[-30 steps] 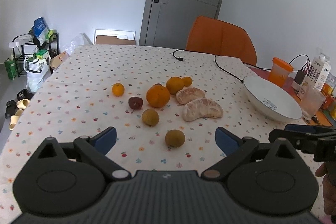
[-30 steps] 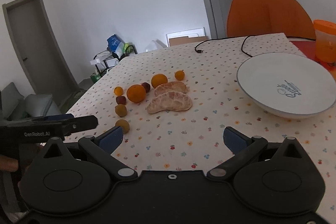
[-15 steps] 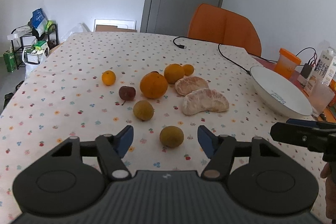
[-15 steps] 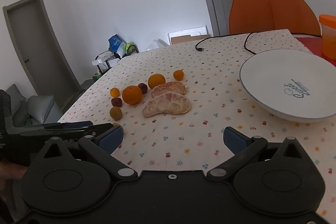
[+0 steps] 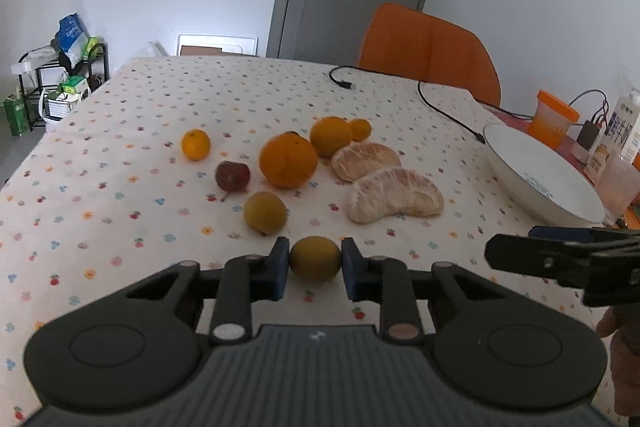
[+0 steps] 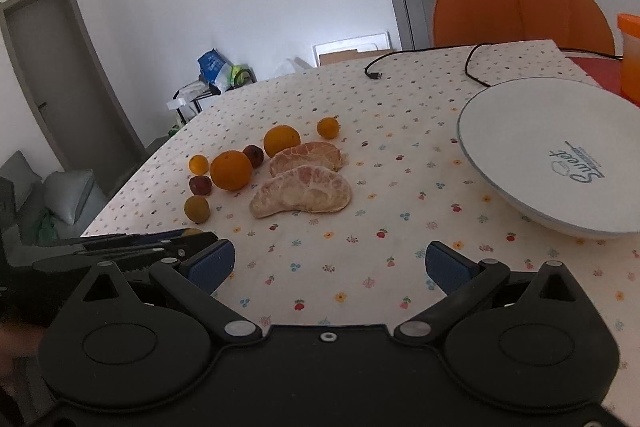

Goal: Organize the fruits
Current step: 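Lower the left gripper onto the yellow-green round fruit and close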

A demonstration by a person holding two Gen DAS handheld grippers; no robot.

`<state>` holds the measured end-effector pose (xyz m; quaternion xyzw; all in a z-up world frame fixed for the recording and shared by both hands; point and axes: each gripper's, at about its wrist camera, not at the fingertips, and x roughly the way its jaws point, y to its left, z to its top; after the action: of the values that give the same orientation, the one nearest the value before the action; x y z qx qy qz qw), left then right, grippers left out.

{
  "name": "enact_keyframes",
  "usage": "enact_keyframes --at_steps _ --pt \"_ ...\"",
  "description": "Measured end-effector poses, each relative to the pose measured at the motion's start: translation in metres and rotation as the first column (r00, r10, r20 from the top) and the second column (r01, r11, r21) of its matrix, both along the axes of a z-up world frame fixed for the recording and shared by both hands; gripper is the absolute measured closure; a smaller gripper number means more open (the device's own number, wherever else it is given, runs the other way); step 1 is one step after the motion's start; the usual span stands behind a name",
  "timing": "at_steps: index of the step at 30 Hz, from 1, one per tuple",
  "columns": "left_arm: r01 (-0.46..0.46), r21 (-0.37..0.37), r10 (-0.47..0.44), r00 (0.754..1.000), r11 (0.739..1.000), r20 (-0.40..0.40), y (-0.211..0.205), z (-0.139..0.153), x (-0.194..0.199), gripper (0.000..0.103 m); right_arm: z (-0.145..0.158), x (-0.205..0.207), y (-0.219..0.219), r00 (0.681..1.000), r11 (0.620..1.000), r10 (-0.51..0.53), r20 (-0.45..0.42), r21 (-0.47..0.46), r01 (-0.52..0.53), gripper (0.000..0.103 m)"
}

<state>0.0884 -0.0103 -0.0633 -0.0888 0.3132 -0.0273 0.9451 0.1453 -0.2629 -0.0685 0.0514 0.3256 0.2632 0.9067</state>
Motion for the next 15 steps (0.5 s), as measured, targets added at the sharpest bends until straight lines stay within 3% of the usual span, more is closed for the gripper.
enact_keyframes --at_steps 15 --pt "-0.075 -0.024 0.075 0.997 0.997 0.012 0.036 0.006 -0.001 0.077 -0.005 0.026 0.037 0.999 0.997 0.032 -0.025 -0.063 -0.034 0.0"
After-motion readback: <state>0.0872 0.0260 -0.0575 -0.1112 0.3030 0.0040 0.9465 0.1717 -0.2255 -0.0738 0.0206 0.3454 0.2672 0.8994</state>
